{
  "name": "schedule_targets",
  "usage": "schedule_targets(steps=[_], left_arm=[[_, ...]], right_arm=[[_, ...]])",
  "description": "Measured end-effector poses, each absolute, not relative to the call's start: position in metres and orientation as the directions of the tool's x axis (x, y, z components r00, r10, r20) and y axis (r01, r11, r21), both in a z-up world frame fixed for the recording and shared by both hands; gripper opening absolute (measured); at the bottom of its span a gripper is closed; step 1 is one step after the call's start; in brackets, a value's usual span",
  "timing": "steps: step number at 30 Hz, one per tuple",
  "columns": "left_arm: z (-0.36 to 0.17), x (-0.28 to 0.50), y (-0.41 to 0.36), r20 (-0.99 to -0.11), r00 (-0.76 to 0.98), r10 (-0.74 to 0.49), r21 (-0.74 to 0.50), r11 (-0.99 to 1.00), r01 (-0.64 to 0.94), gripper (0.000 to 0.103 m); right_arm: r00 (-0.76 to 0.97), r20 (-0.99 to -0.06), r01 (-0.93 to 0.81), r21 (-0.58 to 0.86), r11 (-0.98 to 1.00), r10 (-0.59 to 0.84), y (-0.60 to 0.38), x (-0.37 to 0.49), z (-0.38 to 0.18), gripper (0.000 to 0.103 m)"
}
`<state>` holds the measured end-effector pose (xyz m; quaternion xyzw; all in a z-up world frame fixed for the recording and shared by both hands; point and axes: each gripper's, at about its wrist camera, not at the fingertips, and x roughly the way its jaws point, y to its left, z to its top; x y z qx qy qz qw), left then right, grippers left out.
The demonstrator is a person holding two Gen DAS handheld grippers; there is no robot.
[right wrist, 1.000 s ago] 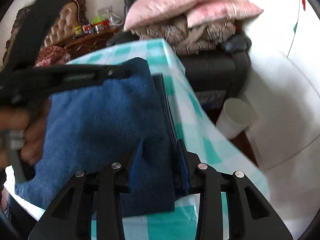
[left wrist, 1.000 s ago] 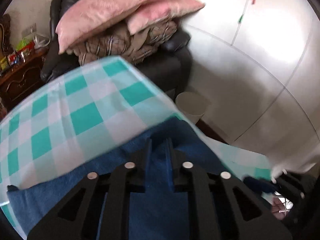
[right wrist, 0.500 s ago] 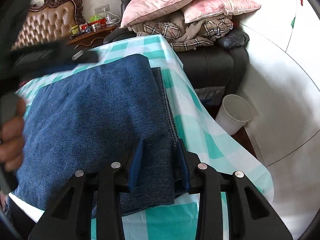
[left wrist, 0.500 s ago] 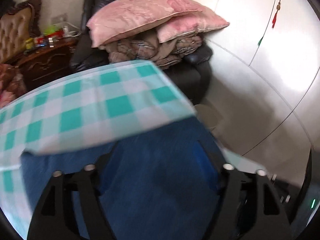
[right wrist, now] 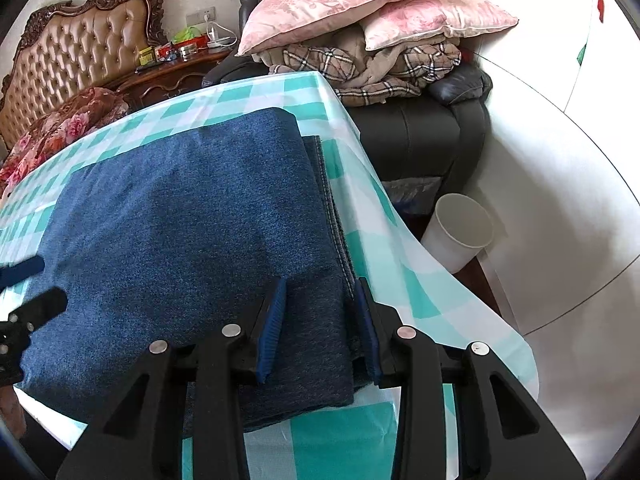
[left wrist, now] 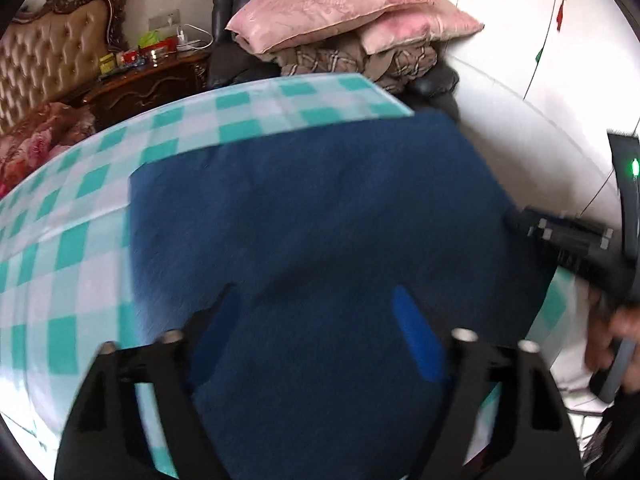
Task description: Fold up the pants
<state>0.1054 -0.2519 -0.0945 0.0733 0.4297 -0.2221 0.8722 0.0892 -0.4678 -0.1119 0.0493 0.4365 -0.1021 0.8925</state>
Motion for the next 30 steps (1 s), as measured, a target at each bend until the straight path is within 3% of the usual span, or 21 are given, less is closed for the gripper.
schedule_targets(steps=[2, 4, 9, 12, 18, 23, 25, 30], left_arm=[[-0.102, 0.1, -0.245, -0.801, 0.525, -0.286, -0.033, 0.898, 0.438, 0.067], [-0.105, 0.093, -0.232, -0.801, 0.531, -0.276, -0.034, 0.907, 0.421, 0.065], [-0.108, 0.081, -0.214, -0.804, 0.537, -0.256, -0.019, 0.913, 0.407, 0.065], [-0.109, 0.077, -0.207, -0.808, 0.535, -0.246, -0.016, 0.917, 0.398, 0.065], [-0.107, 0.071, -0.2, -0.815, 0.523, -0.25, -0.034, 0.922, 0.386, 0.064], [-0.105, 0.069, -0.191, -0.82, 0.517, -0.246, -0.039, 0.925, 0.378, 0.059], [-0.102, 0.073, -0.185, -0.818, 0.523, -0.239, -0.038, 0.93, 0.365, 0.05], [-0.077, 0.116, -0.189, -0.757, 0.595, -0.271, -0.045, 0.929, 0.367, 0.048]], right_arm=[[0.592, -0.788, 0.243, -0.025, 0.97, -0.169, -0.466, 0.089, -0.111, 0.043], [0.586, -0.784, 0.266, -0.053, 0.963, -0.205, -0.466, 0.089, -0.111, 0.057], [0.588, -0.778, 0.3, -0.044, 0.953, -0.221, -0.468, 0.083, -0.1, 0.067], [0.692, -0.692, 0.263, -0.025, 0.965, -0.206, -0.45, 0.079, -0.071, 0.086], [0.701, -0.705, 0.155, 0.009, 0.988, -0.103, -0.418, 0.116, -0.065, 0.086], [0.563, -0.821, 0.174, -0.001, 0.985, -0.1, -0.419, 0.145, -0.108, 0.086], [0.582, -0.807, 0.158, -0.012, 0.987, -0.103, -0.417, 0.139, -0.111, 0.086], [0.572, -0.812, 0.164, -0.029, 0.986, -0.119, -0.417, 0.14, -0.114, 0.087]])
